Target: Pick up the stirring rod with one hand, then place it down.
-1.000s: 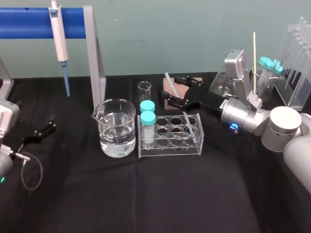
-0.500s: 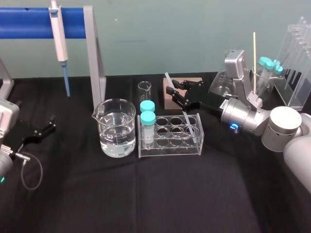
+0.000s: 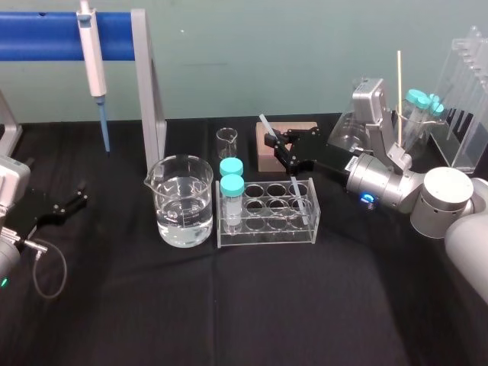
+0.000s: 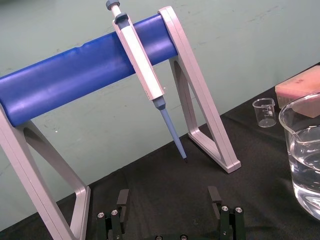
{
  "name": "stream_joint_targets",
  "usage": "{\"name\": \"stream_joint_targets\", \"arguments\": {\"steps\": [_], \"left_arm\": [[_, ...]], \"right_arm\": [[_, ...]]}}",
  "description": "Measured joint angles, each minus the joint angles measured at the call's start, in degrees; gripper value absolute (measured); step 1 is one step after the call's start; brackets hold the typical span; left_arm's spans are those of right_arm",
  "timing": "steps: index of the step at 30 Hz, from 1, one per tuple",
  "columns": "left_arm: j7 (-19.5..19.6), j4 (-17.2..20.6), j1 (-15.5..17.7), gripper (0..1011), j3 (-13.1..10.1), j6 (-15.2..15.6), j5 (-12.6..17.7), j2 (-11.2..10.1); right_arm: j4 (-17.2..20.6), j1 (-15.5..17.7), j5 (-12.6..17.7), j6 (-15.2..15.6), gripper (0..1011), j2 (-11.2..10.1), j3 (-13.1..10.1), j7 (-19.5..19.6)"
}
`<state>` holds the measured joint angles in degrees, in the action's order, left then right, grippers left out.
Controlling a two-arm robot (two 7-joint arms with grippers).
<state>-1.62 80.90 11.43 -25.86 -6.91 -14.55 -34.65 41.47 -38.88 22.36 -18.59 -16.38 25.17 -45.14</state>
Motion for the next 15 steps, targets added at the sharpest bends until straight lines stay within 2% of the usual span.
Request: {"name": "stream_joint_targets", "arguments": {"steps": [15], "left_arm": [[0.0, 0.0, 0.0, 1000, 0.0, 0.0, 0.0, 0.0]], "right_arm": [[0.9, 0.5, 0.0, 0.0, 67, -0.1, -0.3, 0.3]]}}
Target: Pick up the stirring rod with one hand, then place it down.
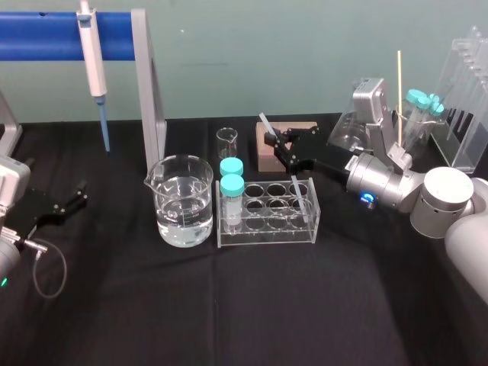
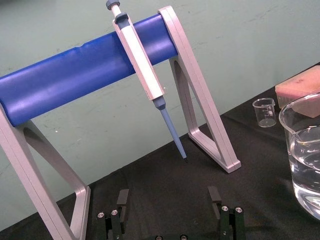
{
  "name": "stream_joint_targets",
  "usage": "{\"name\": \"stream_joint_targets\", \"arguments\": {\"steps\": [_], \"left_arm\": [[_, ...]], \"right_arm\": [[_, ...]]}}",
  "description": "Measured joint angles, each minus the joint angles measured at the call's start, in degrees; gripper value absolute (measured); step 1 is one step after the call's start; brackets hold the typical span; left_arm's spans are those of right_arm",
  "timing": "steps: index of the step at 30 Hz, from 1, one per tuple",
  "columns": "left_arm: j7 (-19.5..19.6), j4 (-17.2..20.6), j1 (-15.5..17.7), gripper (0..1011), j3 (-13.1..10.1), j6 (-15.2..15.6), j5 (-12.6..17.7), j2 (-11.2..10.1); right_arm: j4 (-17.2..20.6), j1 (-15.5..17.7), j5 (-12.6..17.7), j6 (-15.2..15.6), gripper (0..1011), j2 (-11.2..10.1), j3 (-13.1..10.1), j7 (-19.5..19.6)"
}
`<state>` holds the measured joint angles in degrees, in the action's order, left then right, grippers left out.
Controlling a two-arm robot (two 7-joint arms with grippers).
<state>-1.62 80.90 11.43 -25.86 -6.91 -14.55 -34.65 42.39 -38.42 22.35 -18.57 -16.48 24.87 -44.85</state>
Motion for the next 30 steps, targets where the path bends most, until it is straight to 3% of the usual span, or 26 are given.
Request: {"name": "stream_joint_targets", "arguments": {"steps": [16, 30], "left_arm": [[0.0, 0.0, 0.0, 1000, 0.0, 0.0, 0.0, 0.0], [0.0, 0.0, 0.0, 1000, 0.0, 0.0, 0.0, 0.0]], "right_arm": [[11.9, 4.6, 4.3, 1.1, 67, -1.6, -4.2, 2.0], [21.1, 7.4, 6.8, -2.4, 67, -3.3, -7.2, 4.0]]}}
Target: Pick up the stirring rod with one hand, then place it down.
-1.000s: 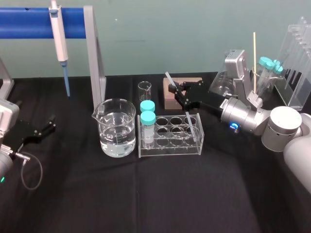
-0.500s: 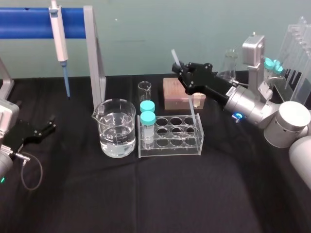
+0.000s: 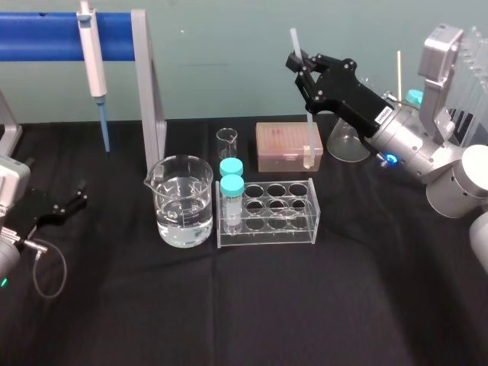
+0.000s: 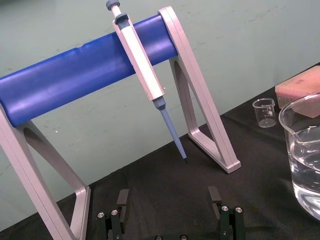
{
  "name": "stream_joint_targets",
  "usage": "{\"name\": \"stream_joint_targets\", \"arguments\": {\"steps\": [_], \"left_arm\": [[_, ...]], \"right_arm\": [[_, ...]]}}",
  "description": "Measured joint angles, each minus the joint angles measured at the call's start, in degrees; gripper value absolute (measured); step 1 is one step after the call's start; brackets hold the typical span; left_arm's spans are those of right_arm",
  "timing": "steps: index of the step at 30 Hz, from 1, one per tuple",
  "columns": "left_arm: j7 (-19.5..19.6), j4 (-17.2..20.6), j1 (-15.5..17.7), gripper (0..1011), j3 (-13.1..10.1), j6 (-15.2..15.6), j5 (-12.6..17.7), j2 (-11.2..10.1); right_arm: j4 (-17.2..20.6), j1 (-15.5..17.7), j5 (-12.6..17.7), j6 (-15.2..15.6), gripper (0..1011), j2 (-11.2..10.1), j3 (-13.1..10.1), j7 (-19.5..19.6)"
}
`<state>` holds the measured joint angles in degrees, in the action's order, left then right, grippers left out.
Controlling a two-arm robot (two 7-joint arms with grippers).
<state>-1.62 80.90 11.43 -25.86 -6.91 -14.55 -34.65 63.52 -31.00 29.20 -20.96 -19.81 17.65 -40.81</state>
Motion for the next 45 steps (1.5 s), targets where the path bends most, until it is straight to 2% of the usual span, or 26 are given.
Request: {"name": "stream_joint_targets", "arguments": {"steps": [4, 11, 20, 33, 38, 45], "left_arm": [[0.0, 0.0, 0.0, 1000, 0.0, 0.0, 0.0, 0.0], [0.0, 0.0, 0.0, 1000, 0.0, 0.0, 0.0, 0.0], [0.0, 0.0, 0.0, 1000, 0.0, 0.0, 0.0, 0.0], [0.0, 0.0, 0.0, 1000, 0.0, 0.0, 0.0, 0.0], [0.0, 0.0, 0.0, 1000, 0.0, 0.0, 0.0, 0.0], [0.0, 0.0, 0.0, 1000, 0.0, 0.0, 0.0, 0.0]], "right_arm": [[2.0, 1.4, -0.5, -1.4, 67, -0.3, -0.4, 1.2], [7.4, 6.3, -4.4, -5.6, 67, -0.2, -2.2, 6.8], [12.7, 12.5, -9.0, -8.5, 67, 1.0, -4.9, 13.0], [16.7, 17.8, -12.7, -6.8, 67, 3.2, -7.3, 17.6], [17.1, 18.5, -13.6, -5.9, 67, 3.9, -8.0, 18.6], [17.1, 18.4, -13.6, -5.9, 66, 3.8, -7.9, 18.6]]}}
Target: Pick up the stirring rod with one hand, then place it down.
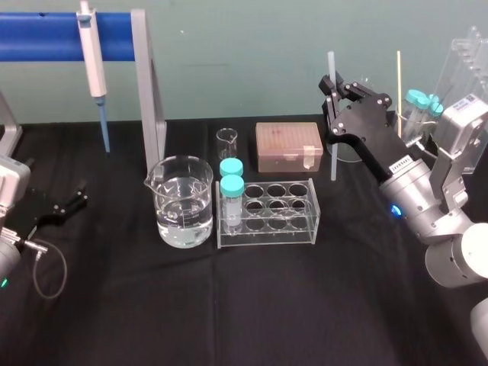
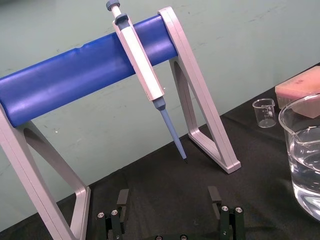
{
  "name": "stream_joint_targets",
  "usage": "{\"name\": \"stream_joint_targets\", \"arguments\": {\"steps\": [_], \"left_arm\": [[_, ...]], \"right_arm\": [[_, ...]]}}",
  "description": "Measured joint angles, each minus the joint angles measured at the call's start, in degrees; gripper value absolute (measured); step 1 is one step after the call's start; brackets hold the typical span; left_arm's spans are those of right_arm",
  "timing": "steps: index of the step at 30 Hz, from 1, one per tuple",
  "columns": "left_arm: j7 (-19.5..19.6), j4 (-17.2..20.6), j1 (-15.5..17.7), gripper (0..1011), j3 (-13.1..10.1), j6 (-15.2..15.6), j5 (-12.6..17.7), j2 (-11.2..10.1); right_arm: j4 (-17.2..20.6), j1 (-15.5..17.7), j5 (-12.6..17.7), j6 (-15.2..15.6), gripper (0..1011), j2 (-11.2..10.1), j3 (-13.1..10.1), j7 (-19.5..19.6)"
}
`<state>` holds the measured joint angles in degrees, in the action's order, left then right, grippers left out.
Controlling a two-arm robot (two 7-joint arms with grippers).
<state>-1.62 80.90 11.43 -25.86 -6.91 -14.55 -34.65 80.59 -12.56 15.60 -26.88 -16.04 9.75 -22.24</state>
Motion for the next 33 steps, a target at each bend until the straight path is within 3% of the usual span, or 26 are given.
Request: {"name": "stream_joint_targets", "arguments": {"steps": [33], "left_arm": [[0.0, 0.0, 0.0, 1000, 0.0, 0.0, 0.0, 0.0]], "right_arm": [[-0.1, -0.1, 0.2, -0.3, 67, -0.1, 0.2, -0.2]]}}
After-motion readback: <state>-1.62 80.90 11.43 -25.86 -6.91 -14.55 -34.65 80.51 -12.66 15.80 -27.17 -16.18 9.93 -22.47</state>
